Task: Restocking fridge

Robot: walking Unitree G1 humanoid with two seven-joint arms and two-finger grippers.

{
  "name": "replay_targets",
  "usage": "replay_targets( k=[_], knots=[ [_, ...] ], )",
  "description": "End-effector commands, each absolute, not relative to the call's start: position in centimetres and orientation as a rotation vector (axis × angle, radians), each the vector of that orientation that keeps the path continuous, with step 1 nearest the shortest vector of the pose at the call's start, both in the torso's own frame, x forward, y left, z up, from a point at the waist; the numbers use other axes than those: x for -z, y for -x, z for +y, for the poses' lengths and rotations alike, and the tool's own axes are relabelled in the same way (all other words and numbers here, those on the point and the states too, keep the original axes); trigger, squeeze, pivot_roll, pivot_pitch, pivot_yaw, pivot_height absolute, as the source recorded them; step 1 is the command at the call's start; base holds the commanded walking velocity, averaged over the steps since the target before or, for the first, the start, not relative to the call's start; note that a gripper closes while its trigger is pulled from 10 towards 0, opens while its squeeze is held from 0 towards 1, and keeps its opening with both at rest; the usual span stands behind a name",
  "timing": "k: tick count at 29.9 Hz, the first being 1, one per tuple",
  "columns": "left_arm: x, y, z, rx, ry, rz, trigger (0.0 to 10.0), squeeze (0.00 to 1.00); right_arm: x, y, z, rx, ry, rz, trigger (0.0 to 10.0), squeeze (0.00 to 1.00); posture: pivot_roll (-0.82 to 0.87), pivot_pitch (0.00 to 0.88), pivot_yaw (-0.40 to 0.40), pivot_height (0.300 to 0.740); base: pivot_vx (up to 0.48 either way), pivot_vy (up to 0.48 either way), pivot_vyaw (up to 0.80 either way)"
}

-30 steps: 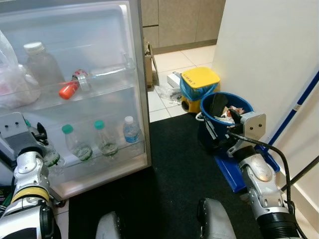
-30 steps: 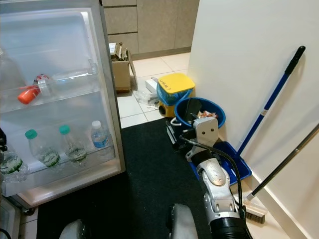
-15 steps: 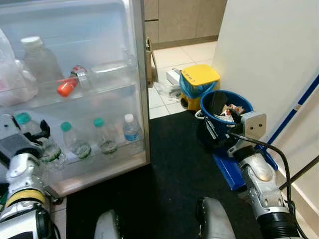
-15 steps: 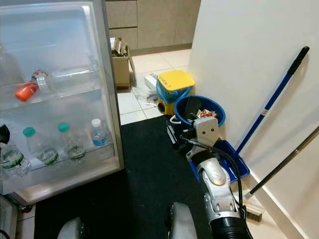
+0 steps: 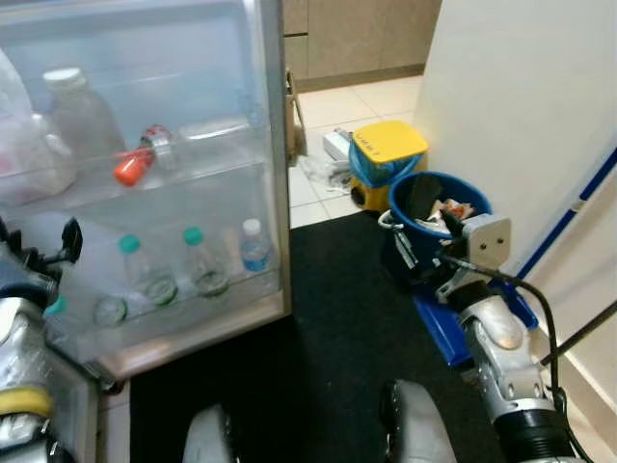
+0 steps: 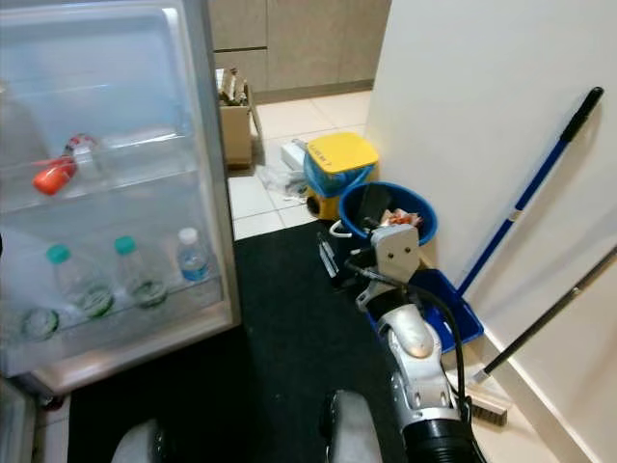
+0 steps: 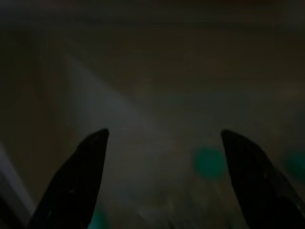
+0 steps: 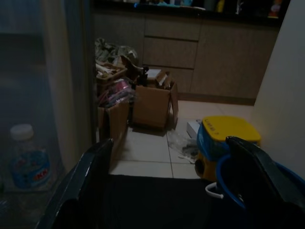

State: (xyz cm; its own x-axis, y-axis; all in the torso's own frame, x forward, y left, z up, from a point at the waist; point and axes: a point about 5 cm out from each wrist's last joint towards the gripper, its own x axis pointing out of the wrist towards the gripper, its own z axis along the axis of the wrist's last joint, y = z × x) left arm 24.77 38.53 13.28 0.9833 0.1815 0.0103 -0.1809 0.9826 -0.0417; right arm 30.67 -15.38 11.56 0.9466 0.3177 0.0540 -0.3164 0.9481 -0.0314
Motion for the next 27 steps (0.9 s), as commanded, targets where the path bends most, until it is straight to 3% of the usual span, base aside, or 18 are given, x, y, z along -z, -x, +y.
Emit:
replay_targets(
  k=[1, 4, 9, 13, 15, 16, 21, 23, 27],
  knots=[
    [-13.5, -22.3, 40.0, -0.106, 0.053, 0.063, 10.0, 0.0, -11.1, -30.4, -15.6, -0.322, 0.019, -0.037, 10.0, 0.0, 0.02, 0.0, -0.034, 0.436, 0.0, 0.0, 0.0],
    [-13.3, -21.2, 40.5, -0.088, 0.067, 0.091, 10.0, 0.0, -11.0, -30.4, -15.5, -0.327, 0.02, -0.033, 10.0, 0.0, 0.02, 0.0, -0.034, 0.436, 0.0, 0.0, 0.0],
    [-9.5, -15.6, 41.1, 0.086, 0.098, 0.384, 10.0, 0.0, -10.8, -30.4, -15.4, -0.332, 0.019, -0.025, 10.0, 0.0, 0.03, 0.0, -0.023, 0.436, 0.0, 0.0, 0.0],
    [-4.9, -11.4, 39.8, 0.159, 0.064, 0.644, 10.0, 0.0, -9.7, -30.1, -15.8, -0.328, 0.005, 0.016, 10.0, 0.0, 0.03, 0.0, -0.026, 0.436, 0.0, 0.0, 0.0],
    [-4.9, -11.4, 39.8, 0.159, 0.064, 0.644, 10.0, 0.0, -9.7, -30.1, -15.8, -0.328, 0.005, 0.016, 10.0, 0.0, 0.03, 0.0, -0.026, 0.436, 0.0, 0.0, 0.0],
    [-2.2, -11.2, 37.8, 0.155, 0.042, 0.721, 10.0, 0.0, -8.7, -29.7, -16.1, -0.319, 0.011, 0.058, 10.0, 0.0, 0.02, 0.0, -0.03, 0.436, 0.0, 0.0, 0.0],
    [-0.4, -11.4, 35.8, 0.16, 0.025, 0.753, 10.0, 0.0, -8.0, -29.5, -16.4, -0.311, 0.018, 0.087, 10.0, 0.0, 0.02, 0.0, -0.03, 0.436, 0.0, 0.0, 0.0],
    [1.2, -13.2, 33.1, 0.125, 0.057, 0.709, 10.0, 0.0, -7.4, -29.0, -16.7, -0.307, 0.011, 0.114, 10.0, 0.0, 0.0, 0.0, -0.031, 0.436, 0.0, 0.0, 0.0],
    [1.6, -14.7, 31.6, 0.097, 0.089, 0.665, 10.0, 0.0, -7.1, -29.0, -17.2, -0.29, 0.032, 0.138, 10.0, 0.0, -0.01, 0.0, -0.033, 0.436, 0.0, 0.0, 0.0]
  ],
)
